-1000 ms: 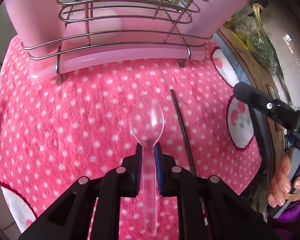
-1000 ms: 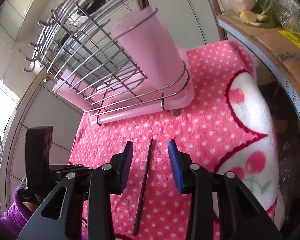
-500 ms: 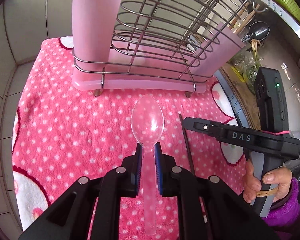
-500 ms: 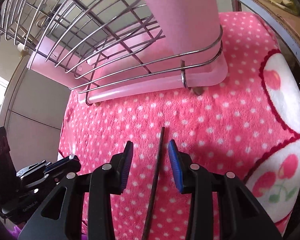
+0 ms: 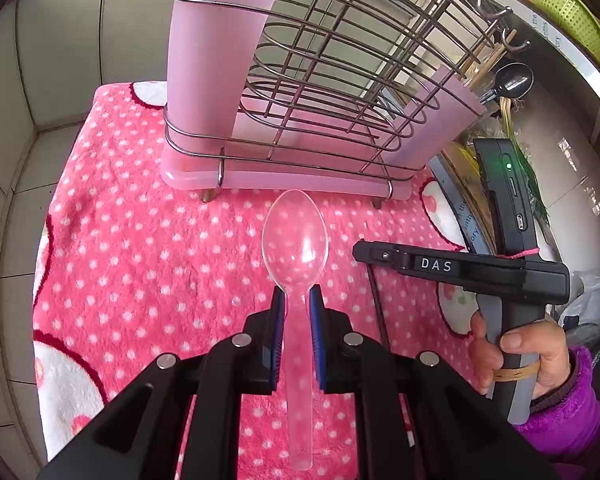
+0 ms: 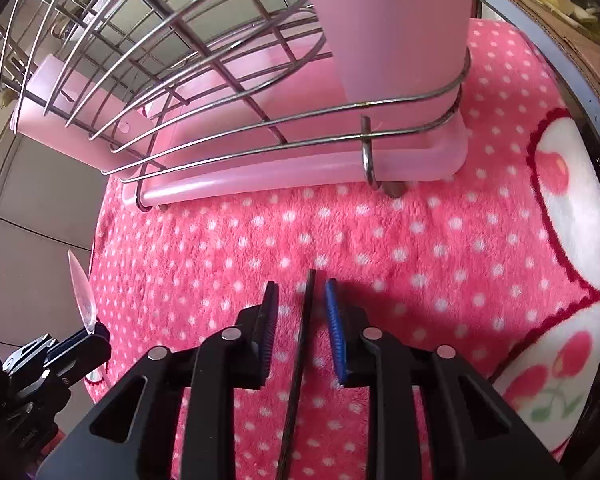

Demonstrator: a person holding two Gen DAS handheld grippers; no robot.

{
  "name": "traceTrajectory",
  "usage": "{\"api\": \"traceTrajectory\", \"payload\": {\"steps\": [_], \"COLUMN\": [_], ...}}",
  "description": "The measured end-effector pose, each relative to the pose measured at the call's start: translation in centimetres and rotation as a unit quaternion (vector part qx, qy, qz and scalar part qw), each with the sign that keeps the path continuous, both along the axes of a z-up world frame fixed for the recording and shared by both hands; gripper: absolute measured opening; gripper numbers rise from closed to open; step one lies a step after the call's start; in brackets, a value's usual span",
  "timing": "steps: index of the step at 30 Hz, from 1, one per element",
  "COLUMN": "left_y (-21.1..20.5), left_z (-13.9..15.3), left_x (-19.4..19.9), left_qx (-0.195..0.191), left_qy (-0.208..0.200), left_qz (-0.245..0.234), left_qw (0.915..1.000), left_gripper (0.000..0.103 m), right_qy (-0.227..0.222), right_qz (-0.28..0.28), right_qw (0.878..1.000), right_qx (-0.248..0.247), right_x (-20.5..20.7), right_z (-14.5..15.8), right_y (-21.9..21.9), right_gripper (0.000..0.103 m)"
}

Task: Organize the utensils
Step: 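Grasp the dark chopstick on the cloth with the right tool while the left tool holds the spoon, then lift the clear spoon over the pink cup with the left tool while the right tool lifts the chopstick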

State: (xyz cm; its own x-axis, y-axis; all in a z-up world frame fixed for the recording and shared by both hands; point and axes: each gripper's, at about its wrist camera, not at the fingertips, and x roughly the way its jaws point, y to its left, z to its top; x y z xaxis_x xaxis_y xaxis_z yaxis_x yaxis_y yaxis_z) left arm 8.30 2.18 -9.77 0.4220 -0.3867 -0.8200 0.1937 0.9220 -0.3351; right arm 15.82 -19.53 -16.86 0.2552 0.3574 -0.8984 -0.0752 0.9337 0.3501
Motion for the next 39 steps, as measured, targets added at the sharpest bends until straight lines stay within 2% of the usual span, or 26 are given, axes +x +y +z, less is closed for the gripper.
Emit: {"api": "traceTrajectory", "payload": {"steps": [7, 8, 9, 11, 18, 23, 28, 39], "left_y": [0.5, 0.5, 0.5, 0.6, 1.0, 1.4, 1.4, 1.4], "left_z": [0.1, 0.1, 0.0, 0.1, 0.5, 1.2, 2.2, 5.0], "left_x": [0.0, 0.0, 0.0, 0.0, -0.2, -0.3, -0.7, -1.7], "left_qx": [-0.004, -0.005, -0.006, -0.007, -0.007, -0.012, -0.019, -0.033], "left_qy": [0.003, 0.004, 0.004, 0.003, -0.004, -0.016, -0.037, -0.101], "left_qz": [0.006, 0.007, 0.007, 0.009, 0.015, 0.023, 0.030, 0.044], "left_qw": [1.0000, 1.0000, 0.9999, 0.9999, 0.9998, 0.9995, 0.9987, 0.9934], "left_gripper": [0.012, 0.012, 0.012, 0.012, 0.012, 0.012, 0.012, 0.012], "right_qy": [-0.004, -0.007, -0.015, -0.025, -0.030, -0.054, -0.102, -0.207], "right_qz": [0.010, 0.014, 0.017, 0.021, 0.003, -0.012, -0.024, -0.025], "right_qw": [1.000, 0.999, 0.998, 0.998, 1.000, 0.998, 0.992, 0.974], "right_qx": [-0.027, -0.034, -0.051, -0.060, -0.008, 0.030, 0.074, 0.083], "right_x": [0.7, 0.7, 0.6, 0.3, -0.2, -1.2, -2.8, -5.7], "right_z": [-0.4, -0.5, -0.6, -0.6, -0.6, 0.6, 3.0, 7.9], "right_y": [2.0, 2.4, 2.8, 3.3, 1.7, 0.3, -0.6, -2.6], "right_gripper": [0.020, 0.018, 0.011, 0.008, 0.006, 0.006, 0.005, 0.005]}}
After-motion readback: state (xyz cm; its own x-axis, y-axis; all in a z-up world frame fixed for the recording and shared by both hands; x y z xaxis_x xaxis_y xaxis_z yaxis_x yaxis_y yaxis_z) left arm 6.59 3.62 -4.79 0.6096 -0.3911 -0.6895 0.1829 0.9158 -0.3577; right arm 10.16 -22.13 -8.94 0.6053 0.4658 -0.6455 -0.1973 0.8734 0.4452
